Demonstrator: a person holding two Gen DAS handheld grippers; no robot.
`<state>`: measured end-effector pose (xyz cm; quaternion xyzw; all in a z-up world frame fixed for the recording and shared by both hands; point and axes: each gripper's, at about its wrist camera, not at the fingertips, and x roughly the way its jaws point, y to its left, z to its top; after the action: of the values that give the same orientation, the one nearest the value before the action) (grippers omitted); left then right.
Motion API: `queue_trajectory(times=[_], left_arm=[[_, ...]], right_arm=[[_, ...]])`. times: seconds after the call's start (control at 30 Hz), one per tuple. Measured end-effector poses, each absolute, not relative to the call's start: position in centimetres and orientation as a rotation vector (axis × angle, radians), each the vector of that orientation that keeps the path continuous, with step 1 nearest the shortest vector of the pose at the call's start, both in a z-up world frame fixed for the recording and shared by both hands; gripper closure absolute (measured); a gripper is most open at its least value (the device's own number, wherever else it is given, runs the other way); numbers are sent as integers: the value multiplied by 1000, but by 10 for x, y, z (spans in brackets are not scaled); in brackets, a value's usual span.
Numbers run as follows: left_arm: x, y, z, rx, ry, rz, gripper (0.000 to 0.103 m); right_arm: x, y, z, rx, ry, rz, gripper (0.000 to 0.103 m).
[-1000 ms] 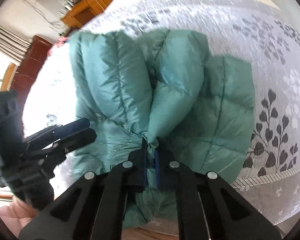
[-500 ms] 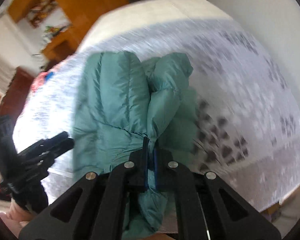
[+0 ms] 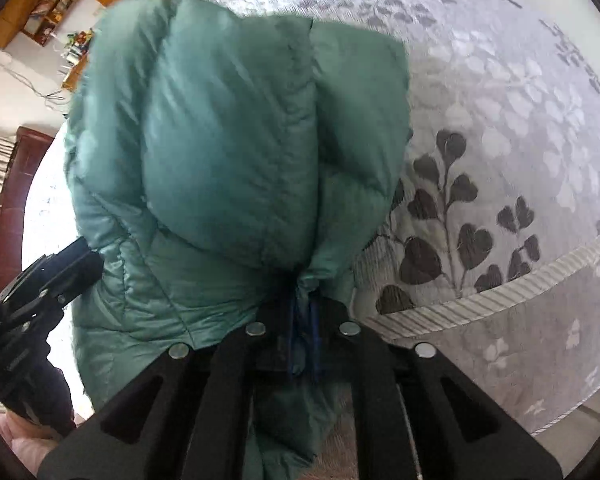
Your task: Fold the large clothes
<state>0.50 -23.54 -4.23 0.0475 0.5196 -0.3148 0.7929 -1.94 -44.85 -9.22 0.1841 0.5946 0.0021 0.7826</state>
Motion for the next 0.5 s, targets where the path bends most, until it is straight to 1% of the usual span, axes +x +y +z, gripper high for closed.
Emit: queue_trajectory(times=[0.03, 0.07, 0.1, 0.13, 0.17, 0.2, 0.3, 0.37, 0.4, 0.5], left_arm=[[5, -235, -39, 100, 1120, -669, 57], [1, -235, -35, 96, 1123, -662, 57], [1, -233, -31, 82, 1126, -653, 57], [1, -232, -28, 70, 1125, -647, 57], [1, -231, -26, 65, 1123, -643, 57], [2, -231, -25, 59, 1122, -636, 57], [8, -236, -27, 58, 1122, -625, 57], [9, -238, -25, 51, 1118, -615, 57], [10, -238, -23, 44, 1116, -609, 57], [22, -236, -19, 5, 1101, -568, 56]], right_arm=[[-21, -450, -83, 380, 1275, 9, 93], [-19, -454, -76, 361, 1265, 8, 89], [-21, -455, -63, 337, 1246, 6, 78], [-23, -456, -52, 322, 1222, 7, 71], [-22, -457, -36, 307, 1184, 15, 60], [-18, -460, -25, 300, 1161, 28, 54], [4, -461, -10, 312, 1122, 106, 46], [21, -457, -13, 287, 1137, 106, 40], [30, -456, -17, 282, 1147, 99, 38], [47, -465, -32, 352, 1175, 144, 38]])
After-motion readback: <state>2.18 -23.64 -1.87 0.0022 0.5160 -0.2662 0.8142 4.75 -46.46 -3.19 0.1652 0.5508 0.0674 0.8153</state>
